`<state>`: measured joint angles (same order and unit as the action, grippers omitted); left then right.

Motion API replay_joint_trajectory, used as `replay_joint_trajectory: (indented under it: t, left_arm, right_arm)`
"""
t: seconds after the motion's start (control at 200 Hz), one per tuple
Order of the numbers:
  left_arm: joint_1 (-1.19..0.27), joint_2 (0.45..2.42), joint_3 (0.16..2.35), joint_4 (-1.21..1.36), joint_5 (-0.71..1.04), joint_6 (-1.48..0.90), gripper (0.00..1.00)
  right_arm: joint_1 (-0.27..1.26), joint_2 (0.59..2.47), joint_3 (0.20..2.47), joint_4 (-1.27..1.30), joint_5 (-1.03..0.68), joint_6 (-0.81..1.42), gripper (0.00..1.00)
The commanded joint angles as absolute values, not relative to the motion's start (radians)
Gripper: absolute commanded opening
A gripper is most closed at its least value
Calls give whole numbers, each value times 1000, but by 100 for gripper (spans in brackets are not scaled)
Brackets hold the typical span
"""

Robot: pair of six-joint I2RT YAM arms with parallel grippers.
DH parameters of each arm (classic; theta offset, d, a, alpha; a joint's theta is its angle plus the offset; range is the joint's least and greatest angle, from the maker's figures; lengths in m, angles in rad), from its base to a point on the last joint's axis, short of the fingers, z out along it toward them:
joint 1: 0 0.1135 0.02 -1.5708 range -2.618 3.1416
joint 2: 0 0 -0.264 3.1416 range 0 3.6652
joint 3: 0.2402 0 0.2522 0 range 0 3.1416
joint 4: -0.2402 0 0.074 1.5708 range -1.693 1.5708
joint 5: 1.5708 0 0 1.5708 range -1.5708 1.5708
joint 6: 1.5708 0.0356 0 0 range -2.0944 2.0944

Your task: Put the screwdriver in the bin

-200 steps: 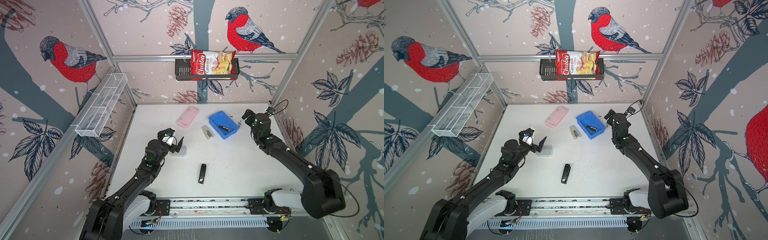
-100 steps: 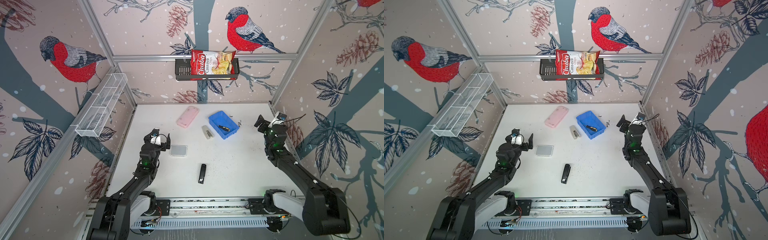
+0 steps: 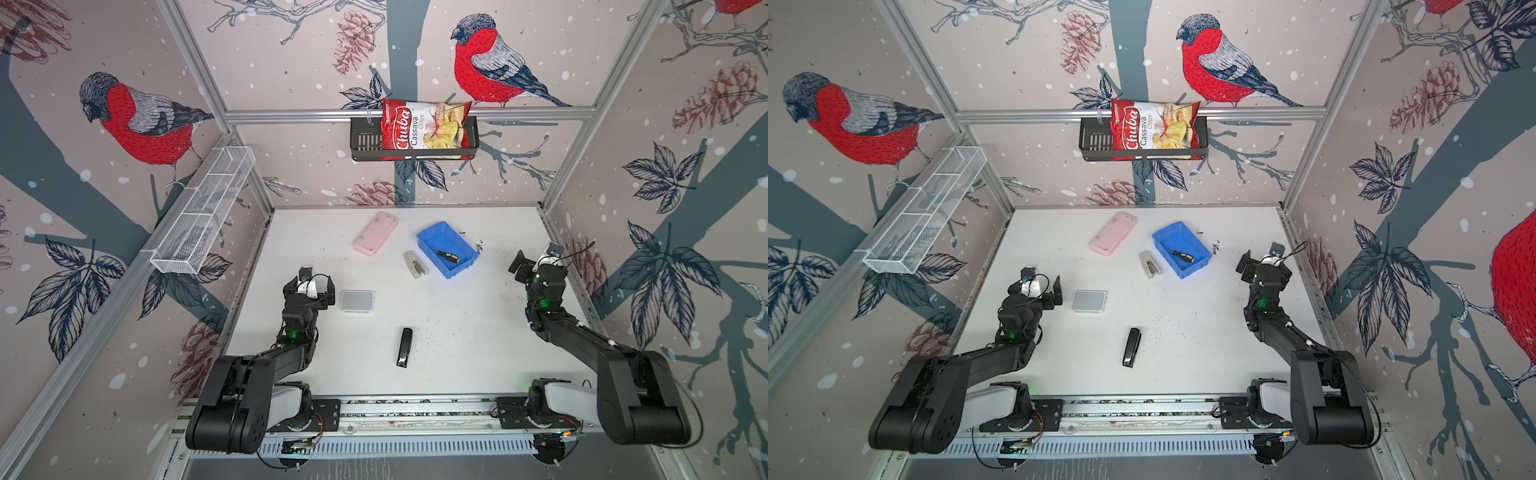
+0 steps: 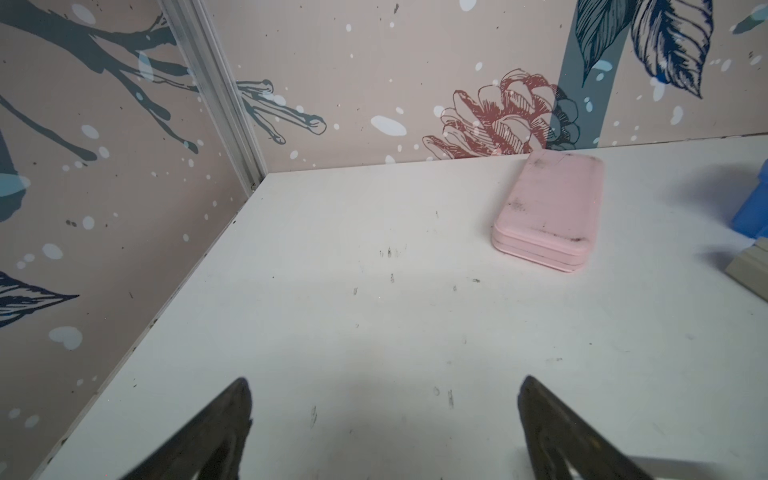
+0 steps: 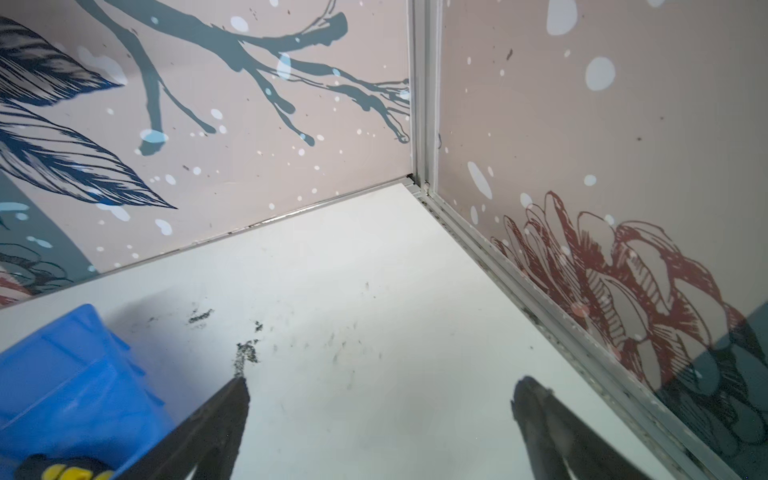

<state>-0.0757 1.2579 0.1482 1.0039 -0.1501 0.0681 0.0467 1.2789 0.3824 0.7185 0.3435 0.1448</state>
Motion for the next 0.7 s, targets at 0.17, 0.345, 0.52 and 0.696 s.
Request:
replay_joint_trajectory:
  t: [0.17, 0.345, 0.52, 0.696]
  left_arm:
    - [-69, 1355, 202, 1153, -199, 72, 98]
    - [-64, 1444, 201, 1273, -165, 26, 99]
    - [-63, 1561, 221, 1344, -171, 28, 99]
    - [-57, 1562, 237, 1306, -185, 9, 99]
  right_arm:
    - [11, 1365, 282, 982, 307, 168, 100]
    - [-3, 1424, 262, 1076, 279, 161, 100]
    - [1, 1487, 227, 1205, 219, 126, 100]
    - [14, 1496, 224, 1213, 218, 110, 99]
